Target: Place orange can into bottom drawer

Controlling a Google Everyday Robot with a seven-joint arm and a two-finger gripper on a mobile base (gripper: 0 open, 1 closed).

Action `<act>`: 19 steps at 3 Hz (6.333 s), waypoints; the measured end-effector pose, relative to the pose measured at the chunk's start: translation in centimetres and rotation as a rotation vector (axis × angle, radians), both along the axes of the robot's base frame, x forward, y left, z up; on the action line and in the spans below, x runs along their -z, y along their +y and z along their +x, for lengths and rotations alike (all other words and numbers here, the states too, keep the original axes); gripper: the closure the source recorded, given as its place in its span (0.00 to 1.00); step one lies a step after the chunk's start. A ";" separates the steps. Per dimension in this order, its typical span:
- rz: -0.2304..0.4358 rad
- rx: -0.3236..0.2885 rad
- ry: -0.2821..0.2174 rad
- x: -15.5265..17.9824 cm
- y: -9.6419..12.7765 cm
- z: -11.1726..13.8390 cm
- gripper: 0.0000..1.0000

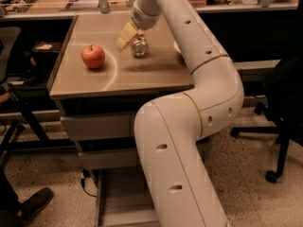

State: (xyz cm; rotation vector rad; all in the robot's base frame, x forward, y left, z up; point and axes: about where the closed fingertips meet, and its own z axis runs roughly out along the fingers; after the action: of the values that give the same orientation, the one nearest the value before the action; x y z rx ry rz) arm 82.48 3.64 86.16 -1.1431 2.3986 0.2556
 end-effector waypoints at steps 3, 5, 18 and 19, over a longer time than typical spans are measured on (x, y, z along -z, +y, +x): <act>-0.008 -0.012 0.020 0.6 1.4 -0.3 0.00; -0.069 -0.050 0.036 1.8 3.8 -0.6 0.00; -0.065 -0.073 0.045 3.3 2.9 -0.3 1.00; -0.036 -0.089 -0.017 1.0 2.3 0.1 1.00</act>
Offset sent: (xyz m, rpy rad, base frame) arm 0.0560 0.0013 0.0332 -0.0112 0.0416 0.0099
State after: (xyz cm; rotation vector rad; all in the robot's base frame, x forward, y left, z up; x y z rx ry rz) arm 82.62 5.93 85.13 -1.2649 2.3500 0.2310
